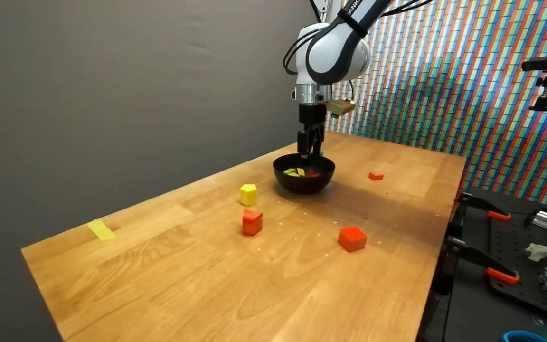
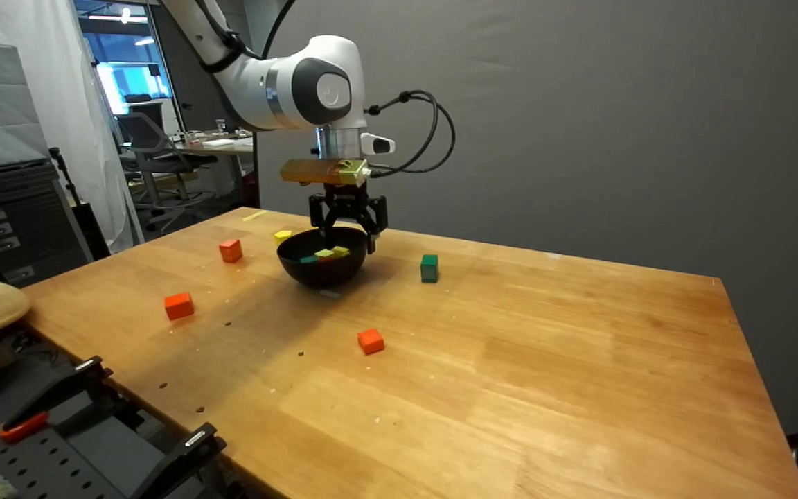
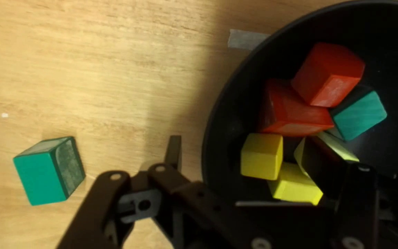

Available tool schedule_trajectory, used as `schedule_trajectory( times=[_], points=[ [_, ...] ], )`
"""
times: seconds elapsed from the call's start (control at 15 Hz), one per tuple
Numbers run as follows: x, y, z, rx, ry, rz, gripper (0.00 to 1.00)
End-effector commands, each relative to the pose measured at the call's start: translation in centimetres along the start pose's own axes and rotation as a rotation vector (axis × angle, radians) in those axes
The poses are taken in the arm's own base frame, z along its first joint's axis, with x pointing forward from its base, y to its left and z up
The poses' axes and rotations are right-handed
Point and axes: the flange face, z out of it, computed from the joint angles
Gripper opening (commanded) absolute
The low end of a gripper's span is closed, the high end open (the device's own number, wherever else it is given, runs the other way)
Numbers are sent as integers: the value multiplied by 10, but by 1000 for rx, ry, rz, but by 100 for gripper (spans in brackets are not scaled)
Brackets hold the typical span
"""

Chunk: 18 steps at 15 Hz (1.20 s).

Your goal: Remove the cubes from the bowl

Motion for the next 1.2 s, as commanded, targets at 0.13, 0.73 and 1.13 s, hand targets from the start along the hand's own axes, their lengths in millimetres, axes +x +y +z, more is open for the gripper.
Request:
schedule_trajectory(
  times=[0.13,0.73,1.13],
  points=[
    [12,-13,-25,-59,-10,-82,90],
    [25,-27,-36,-98,12,-151,92],
    [29,-45,-43,-120,16,-200,93]
  ],
)
